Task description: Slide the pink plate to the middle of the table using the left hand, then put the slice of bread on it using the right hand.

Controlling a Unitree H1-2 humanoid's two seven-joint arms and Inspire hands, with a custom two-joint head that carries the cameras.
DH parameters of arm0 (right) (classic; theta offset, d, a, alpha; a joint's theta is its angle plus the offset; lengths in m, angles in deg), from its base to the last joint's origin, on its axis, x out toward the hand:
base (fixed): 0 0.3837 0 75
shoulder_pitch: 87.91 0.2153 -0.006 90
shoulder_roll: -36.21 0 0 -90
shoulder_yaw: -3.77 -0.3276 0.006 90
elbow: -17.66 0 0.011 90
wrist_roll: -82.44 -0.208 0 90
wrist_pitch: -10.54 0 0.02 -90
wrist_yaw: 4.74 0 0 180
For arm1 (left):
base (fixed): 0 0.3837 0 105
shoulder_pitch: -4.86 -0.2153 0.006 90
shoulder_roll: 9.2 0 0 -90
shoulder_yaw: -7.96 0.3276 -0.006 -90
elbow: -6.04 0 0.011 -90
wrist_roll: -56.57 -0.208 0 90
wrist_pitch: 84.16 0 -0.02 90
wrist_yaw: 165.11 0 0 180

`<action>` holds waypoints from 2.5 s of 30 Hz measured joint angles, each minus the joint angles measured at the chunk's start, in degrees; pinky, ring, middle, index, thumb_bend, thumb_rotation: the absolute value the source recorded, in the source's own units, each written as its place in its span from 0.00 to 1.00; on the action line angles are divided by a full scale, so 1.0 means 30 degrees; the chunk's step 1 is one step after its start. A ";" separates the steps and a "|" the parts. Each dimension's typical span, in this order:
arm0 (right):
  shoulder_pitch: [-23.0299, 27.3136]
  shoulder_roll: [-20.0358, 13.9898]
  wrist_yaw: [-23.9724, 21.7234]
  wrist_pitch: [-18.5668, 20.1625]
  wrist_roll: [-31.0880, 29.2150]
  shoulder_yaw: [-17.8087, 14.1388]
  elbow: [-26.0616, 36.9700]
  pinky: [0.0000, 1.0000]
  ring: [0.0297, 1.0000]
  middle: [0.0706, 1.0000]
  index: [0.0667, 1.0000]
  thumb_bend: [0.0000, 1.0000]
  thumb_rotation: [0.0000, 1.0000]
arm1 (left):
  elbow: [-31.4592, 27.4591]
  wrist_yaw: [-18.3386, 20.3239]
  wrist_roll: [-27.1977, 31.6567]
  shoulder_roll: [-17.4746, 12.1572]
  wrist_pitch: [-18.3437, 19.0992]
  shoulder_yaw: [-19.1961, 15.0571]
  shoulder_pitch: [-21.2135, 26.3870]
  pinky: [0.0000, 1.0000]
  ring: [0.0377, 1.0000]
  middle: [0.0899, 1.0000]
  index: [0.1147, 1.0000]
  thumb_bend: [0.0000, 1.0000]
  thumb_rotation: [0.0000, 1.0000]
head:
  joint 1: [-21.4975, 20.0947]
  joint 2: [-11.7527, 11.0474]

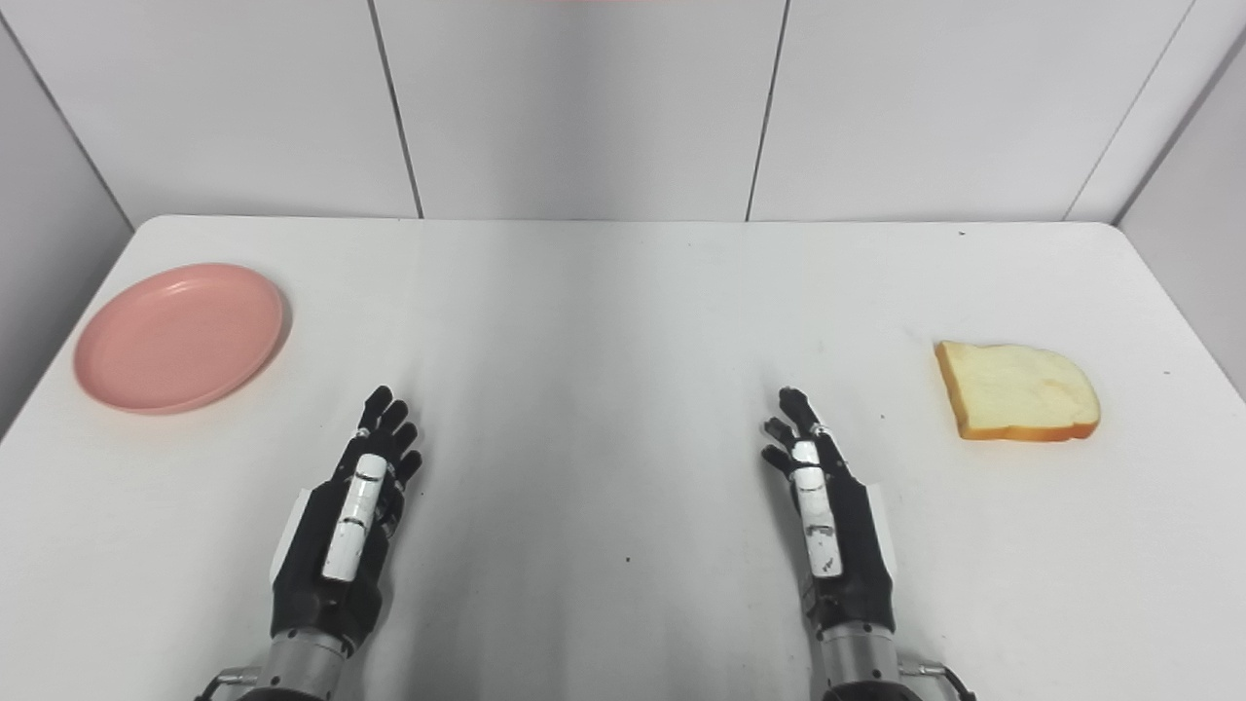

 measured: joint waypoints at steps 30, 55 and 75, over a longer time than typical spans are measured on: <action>-0.0024 -0.0022 -0.0062 -0.2674 -0.0409 0.0119 -0.0465 0.86 0.86 0.90 0.87 0.83 0.94 | 0.0052 -0.0024 0.0007 0.0082 -0.0166 -0.0134 0.0001 1.00 1.00 0.99 0.96 0.60 0.75 | 0.0176 0.0000; 0.0178 -0.0367 -0.1421 -0.3856 -0.2343 -0.0519 -0.1293 0.90 0.89 0.93 0.90 0.78 0.98 | 0.2745 -0.0898 -0.0963 0.0858 -0.3243 0.0984 0.0053 1.00 1.00 1.00 0.97 0.56 0.77 | 0.5069 -0.2139; 0.0808 -0.0890 -0.1971 -0.4533 -0.3312 -0.0718 -0.2489 1.00 0.96 0.97 0.95 0.83 1.00 | 0.6106 -0.1756 -0.1745 0.1101 -0.7223 0.1512 0.0981 0.97 0.98 0.98 0.92 0.63 0.71 | 0.7559 -0.5770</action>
